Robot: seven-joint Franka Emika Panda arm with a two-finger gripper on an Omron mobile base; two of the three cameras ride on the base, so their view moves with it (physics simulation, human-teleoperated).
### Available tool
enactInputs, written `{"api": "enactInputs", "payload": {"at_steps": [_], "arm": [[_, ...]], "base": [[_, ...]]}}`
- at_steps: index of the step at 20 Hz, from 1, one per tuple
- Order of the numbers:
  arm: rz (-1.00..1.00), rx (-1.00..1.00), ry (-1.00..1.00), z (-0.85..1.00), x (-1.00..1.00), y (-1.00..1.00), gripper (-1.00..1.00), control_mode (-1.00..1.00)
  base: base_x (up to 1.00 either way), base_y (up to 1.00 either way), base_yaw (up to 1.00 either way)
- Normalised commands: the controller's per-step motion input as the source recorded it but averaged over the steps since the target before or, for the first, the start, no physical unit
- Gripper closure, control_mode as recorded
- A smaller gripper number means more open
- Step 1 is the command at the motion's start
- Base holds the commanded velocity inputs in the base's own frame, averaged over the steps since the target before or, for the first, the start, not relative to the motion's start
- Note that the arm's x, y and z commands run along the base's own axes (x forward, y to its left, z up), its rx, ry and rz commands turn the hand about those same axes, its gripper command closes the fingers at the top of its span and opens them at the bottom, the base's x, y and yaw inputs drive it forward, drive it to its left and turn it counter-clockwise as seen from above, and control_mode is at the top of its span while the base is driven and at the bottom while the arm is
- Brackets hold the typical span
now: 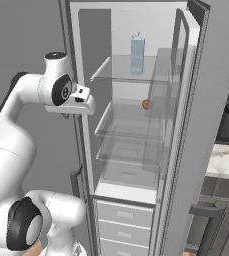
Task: Take out the milk from the fridge and place it on the tray on the counter. Then take the sugar cube near the tray and place it in the tray.
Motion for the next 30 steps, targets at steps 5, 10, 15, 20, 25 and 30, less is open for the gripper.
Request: {"api": "enactInputs", "payload": {"at_steps": [5,10,15,20,25,30], "arm": [[0.0,0.0,0.0,0.0,-0.08,0.01,-1.0,-1.0],[0.0,0.0,-0.03,0.05,-0.15,-0.04,-1.0,-1.0],[0.0,0.0,-0.2,0.29,-0.4,-0.14,-1.0,-1.0],[0.01,0.0,-0.27,0.29,-0.5,-0.27,-1.0,-1.0],[0.0,0.0,-0.21,0.46,-0.09,-0.24,-1.0,-1.0],[0.0,0.0,-0.22,0.51,-0.19,-0.2,-1.0,-1.0]], "base": [[0.0,0.0,0.0],[0.0,0.0,0.0],[0.0,0.0,0.0],[0.0,0.0,0.0],[0.0,0.0,0.0],[0.0,0.0,0.0]]}}
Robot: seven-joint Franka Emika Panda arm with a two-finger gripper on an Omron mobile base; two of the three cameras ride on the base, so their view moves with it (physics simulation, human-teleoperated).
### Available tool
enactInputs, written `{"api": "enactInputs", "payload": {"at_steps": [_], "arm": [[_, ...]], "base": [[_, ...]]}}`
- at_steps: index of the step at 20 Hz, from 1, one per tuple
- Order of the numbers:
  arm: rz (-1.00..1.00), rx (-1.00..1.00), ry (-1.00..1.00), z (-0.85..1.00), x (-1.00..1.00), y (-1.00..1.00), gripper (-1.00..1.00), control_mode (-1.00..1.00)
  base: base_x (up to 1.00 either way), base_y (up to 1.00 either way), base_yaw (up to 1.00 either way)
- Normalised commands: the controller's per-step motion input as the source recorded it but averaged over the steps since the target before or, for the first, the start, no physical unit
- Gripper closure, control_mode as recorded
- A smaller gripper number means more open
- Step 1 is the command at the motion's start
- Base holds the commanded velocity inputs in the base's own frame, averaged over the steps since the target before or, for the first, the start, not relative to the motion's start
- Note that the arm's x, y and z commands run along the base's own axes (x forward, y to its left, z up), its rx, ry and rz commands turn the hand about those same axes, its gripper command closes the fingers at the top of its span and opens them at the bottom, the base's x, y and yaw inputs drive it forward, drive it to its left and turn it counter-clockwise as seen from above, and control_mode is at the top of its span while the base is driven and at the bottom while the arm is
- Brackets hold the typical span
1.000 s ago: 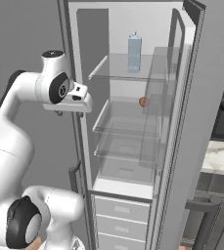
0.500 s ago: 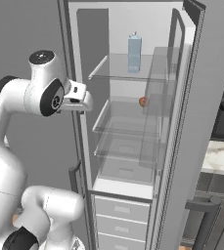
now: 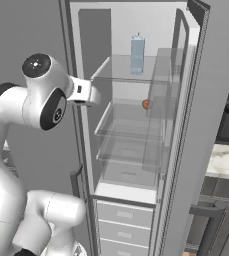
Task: Take out the milk from the fridge and place it on the tray on the counter. Then take the sugar cube near the tray and place it in the tray.
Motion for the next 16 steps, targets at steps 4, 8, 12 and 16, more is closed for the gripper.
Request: {"api": "enactInputs", "payload": {"at_steps": [4,8,12,16], "arm": [[0.0,-0.01,-0.19,0.51,-0.04,-0.21,-1.0,-1.0],[0.0,0.0,-0.17,0.61,-0.02,-0.32,-1.0,-1.0],[0.0,0.01,-0.03,0.57,0.0,-0.17,-1.0,-1.0],[-0.01,0.0,0.0,0.38,0.12,-0.19,-1.0,-1.0]], "base": [[0.0,0.0,0.0],[0.0,0.0,0.0],[0.0,0.0,0.0],[0.0,0.0,0.0]]}}
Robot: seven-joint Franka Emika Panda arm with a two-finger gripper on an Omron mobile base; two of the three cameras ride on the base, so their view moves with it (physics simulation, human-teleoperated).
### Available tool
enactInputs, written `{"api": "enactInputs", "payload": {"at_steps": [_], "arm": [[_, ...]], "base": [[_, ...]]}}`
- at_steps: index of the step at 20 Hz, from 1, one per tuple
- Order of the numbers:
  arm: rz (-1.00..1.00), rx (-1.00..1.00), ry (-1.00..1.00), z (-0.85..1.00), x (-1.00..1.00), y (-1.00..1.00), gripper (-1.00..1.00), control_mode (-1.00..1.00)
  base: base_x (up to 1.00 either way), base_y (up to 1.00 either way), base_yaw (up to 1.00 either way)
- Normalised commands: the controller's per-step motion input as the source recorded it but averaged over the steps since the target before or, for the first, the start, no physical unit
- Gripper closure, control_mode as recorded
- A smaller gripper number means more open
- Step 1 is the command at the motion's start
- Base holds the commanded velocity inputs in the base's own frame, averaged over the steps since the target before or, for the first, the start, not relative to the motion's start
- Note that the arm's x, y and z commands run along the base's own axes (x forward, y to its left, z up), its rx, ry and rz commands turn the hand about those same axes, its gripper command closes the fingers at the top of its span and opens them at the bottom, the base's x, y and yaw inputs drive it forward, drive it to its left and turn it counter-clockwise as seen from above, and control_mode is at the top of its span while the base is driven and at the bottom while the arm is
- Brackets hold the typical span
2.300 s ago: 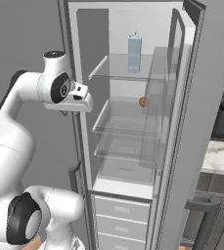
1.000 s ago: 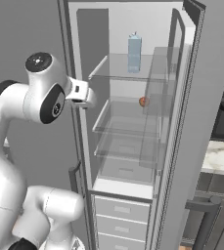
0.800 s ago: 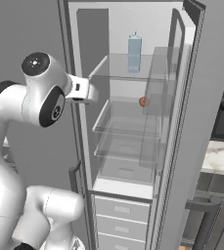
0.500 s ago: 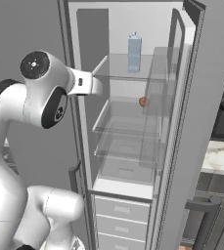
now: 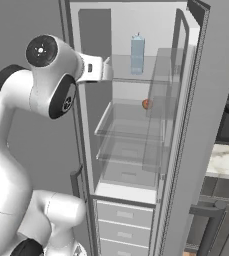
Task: Take out the milk from the fridge and place it on the tray on the counter. Then take the sugar cube near the tray and place it in the tray.
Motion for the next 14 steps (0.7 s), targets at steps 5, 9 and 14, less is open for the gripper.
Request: {"api": "enactInputs", "payload": {"at_steps": [5,9,14], "arm": [[-0.09,0.0,-0.02,0.21,0.13,-0.32,-1.0,-1.0],[-0.01,0.0,-0.11,0.0,0.09,-0.42,-1.0,-1.0],[0.0,-0.06,-0.16,0.0,0.33,-0.16,-1.0,-1.0]], "base": [[0.0,0.0,0.0],[0.0,0.0,0.0],[0.0,0.0,0.0]]}}
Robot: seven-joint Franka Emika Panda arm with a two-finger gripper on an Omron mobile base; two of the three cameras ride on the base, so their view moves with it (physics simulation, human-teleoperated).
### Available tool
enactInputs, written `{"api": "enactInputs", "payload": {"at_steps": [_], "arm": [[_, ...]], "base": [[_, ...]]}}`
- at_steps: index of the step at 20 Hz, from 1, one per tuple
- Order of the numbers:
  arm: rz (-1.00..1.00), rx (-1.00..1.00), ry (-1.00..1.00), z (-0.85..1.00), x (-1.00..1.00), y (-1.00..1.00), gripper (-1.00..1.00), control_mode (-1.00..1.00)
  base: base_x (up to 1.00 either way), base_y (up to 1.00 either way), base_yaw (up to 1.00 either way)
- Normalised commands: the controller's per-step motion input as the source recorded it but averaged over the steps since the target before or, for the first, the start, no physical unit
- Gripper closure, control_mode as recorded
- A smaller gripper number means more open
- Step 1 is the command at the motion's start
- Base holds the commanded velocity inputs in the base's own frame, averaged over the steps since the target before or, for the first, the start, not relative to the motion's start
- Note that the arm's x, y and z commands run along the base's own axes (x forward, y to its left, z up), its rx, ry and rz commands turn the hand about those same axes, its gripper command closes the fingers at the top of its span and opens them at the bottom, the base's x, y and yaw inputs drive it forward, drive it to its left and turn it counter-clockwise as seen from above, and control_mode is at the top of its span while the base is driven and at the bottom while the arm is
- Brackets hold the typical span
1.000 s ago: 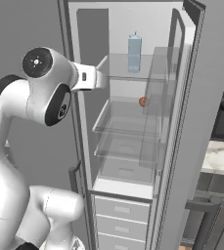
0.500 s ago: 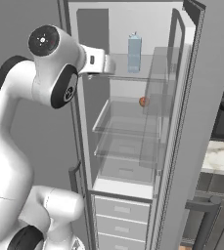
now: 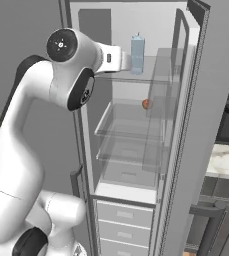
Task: Take out the milk from the fridge and place it on the tray on the counter. Then take the sugar cube near the tray and place it in the tray.
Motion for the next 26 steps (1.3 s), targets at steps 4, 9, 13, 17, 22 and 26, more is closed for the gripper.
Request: {"api": "enactInputs", "payload": {"at_steps": [4,9,13,17,22,26], "arm": [[-0.02,-0.02,-0.07,0.0,0.48,-0.21,-1.0,-1.0],[-0.01,0.07,0.06,0.08,0.5,-0.17,-1.0,-1.0],[0.0,0.18,0.04,0.14,0.05,-0.26,-1.0,-1.0],[0.0,0.02,0.0,0.07,0.34,-0.11,-1.0,-1.0],[0.0,0.0,0.0,0.03,0.35,0.0,-1.0,-1.0],[0.0,0.0,0.0,0.0,0.29,0.0,-1.0,-1.0]], "base": [[0.0,0.0,0.0],[0.0,0.0,0.0],[0.0,0.0,0.0],[0.0,0.0,0.0],[0.0,0.0,0.0],[0.0,0.0,0.0]]}}
